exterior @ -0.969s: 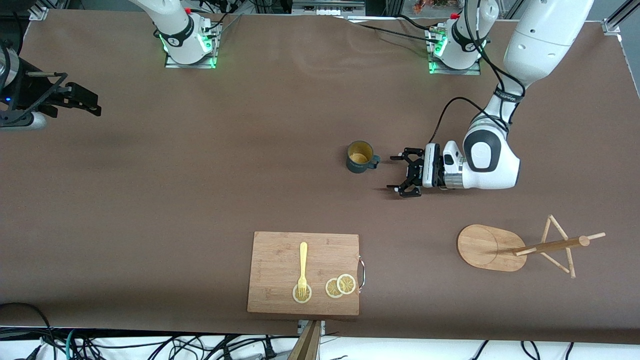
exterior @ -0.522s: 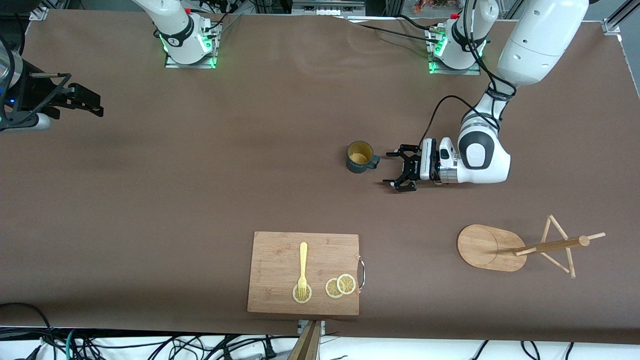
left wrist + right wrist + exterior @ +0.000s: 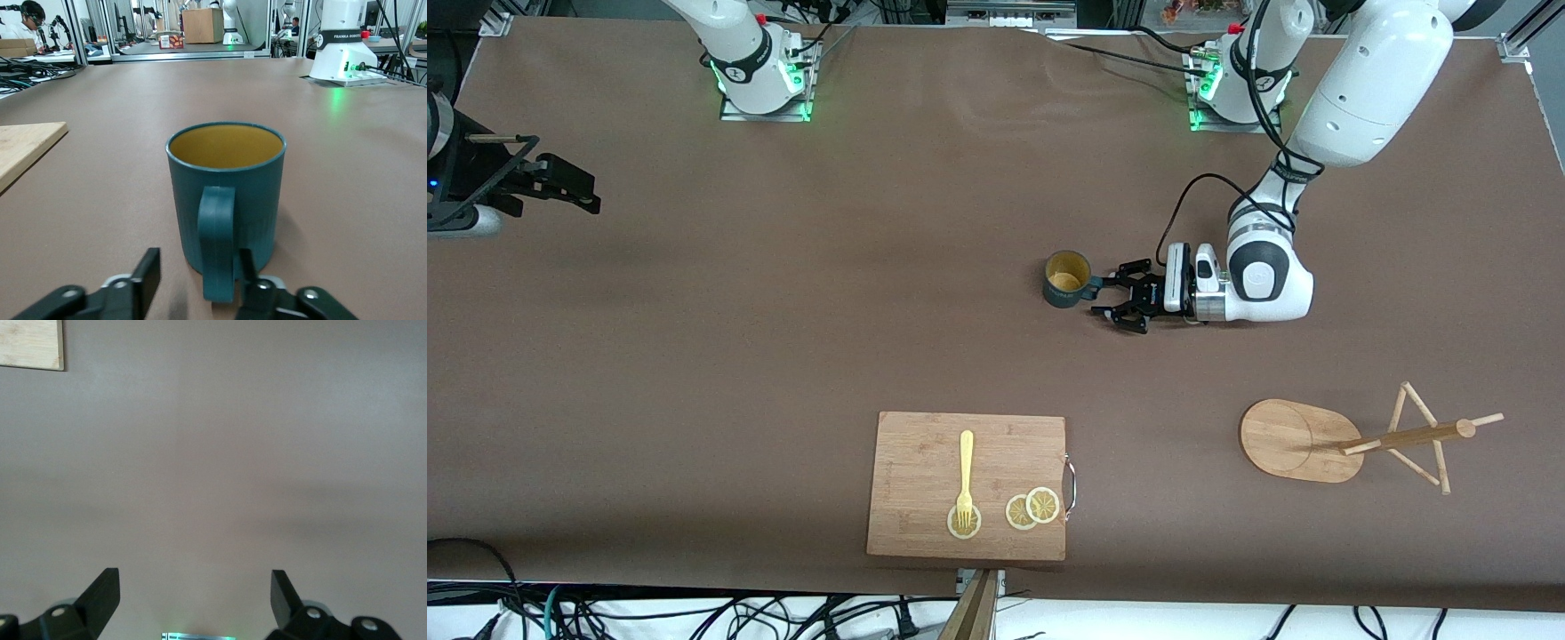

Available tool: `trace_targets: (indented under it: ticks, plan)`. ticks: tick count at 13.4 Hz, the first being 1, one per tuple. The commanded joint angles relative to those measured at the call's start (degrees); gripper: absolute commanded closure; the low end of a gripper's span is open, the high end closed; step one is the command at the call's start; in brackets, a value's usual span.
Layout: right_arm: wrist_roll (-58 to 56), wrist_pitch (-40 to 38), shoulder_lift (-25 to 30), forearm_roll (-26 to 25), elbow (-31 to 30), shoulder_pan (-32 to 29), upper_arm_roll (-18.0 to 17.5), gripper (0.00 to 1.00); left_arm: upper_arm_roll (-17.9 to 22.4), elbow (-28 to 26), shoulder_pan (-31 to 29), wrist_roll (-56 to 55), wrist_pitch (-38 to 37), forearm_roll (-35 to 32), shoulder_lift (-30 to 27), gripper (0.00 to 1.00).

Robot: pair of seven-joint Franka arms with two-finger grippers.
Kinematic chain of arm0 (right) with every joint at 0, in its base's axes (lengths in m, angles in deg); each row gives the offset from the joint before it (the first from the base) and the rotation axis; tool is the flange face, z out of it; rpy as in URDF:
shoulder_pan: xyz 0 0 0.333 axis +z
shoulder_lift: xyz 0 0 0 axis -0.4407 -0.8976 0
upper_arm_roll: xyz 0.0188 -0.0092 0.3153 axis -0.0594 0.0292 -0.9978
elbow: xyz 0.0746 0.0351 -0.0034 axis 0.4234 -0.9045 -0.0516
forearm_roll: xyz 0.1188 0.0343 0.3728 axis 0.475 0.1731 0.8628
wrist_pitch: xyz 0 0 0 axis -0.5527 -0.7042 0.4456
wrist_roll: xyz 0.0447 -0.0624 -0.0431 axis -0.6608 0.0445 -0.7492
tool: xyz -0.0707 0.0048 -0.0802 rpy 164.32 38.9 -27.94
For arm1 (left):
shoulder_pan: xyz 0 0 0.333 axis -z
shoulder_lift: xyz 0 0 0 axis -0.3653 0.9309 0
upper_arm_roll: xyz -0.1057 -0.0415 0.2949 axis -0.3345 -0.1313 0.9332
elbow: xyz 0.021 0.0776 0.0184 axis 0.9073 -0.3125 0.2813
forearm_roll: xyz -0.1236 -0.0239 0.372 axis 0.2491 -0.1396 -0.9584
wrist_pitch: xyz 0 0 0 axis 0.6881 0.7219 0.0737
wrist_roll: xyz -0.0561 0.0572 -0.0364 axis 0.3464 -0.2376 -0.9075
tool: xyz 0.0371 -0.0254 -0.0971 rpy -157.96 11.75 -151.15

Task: Pass cup and hang on rack
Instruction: 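Grasp the teal mug handle with the left gripper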

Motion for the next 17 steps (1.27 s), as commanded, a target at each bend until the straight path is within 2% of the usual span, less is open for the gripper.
trace_targets:
  ticks: [1, 6, 12, 15, 17]
  plan:
    - [-0.7, 0.8, 0.4, -0.6, -0.6, -1.0, -0.9, 0.00, -0.2, -0.9, -0.7, 4.0, -1.4, 3.0, 0.6, 1.00]
    - [-0.8, 0.8, 0.4, -0.6, -0.5, -1.0, -0.9, 0.00, -0.2, -0.9, -2.3, 2.0, -5.8, 4.1, 1.4, 1.00]
    - [-0.7, 0.9, 0.4, -0.6, -0.5, -1.0, -0.9, 0.00, 0.1, 0.0, -5.8, -18.2, -11.9, 2.4, -1.9, 1.00]
    - [-0.7, 0.9, 0.4, -0.6, -0.5, -1.0, -0.9, 0.00, 0.1, 1.1, -9.3, -33.7, -13.7, -5.3, -6.8, 1.00]
    - [-0.7, 0.9, 0.4, -0.5, -0.4, -1.0, -0.9, 0.00, 0.2, 2.8, -12.8, -43.9, -19.3, -9.9, -8.0, 1.00]
